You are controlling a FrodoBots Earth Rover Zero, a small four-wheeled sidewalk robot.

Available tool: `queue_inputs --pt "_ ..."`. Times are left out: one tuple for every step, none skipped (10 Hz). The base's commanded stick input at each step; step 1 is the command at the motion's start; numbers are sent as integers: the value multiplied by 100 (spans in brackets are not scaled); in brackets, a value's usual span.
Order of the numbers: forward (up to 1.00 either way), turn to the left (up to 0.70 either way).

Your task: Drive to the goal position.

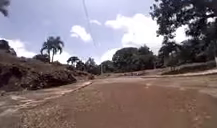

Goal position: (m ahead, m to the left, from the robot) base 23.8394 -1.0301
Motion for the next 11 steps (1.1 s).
queue_inputs --pt "70 0" --pt "70 0" --pt "70 0" --pt "70 0" --pt "70 0" --pt "70 0" --pt "70 0" --pt "70 0" --pt "70 0" --pt "70 0" --pt "70 0"
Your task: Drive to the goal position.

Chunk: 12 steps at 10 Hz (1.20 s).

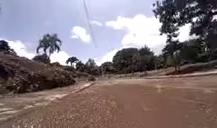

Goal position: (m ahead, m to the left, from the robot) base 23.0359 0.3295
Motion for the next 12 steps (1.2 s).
queue_inputs --pt "70 0" --pt "70 0" --pt "70 0" --pt "70 0" --pt "70 0" --pt "70 0" --pt "70 0" --pt "70 0" --pt "70 0" --pt "70 0" --pt "70 0" --pt "70 0"
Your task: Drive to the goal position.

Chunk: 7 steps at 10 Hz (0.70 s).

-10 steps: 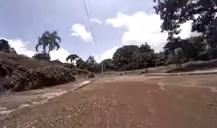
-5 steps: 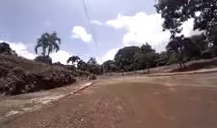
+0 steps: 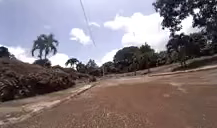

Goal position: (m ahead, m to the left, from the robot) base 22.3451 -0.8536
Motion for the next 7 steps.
queue_inputs --pt "70 0" --pt "70 0" --pt "70 0" --pt "70 0" --pt "70 0" --pt "70 0" --pt "70 0"
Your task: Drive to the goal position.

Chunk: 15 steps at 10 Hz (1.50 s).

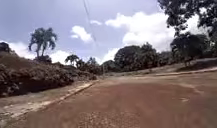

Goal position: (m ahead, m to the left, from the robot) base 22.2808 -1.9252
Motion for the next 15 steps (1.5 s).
queue_inputs --pt "70 0" --pt "70 0" --pt "70 0" --pt "70 0" --pt "70 0" --pt "70 0" --pt "70 0" --pt "70 0" --pt "70 0" --pt "70 0" --pt "70 0" --pt "70 0" --pt "70 0" --pt "70 0" --pt "70 0"
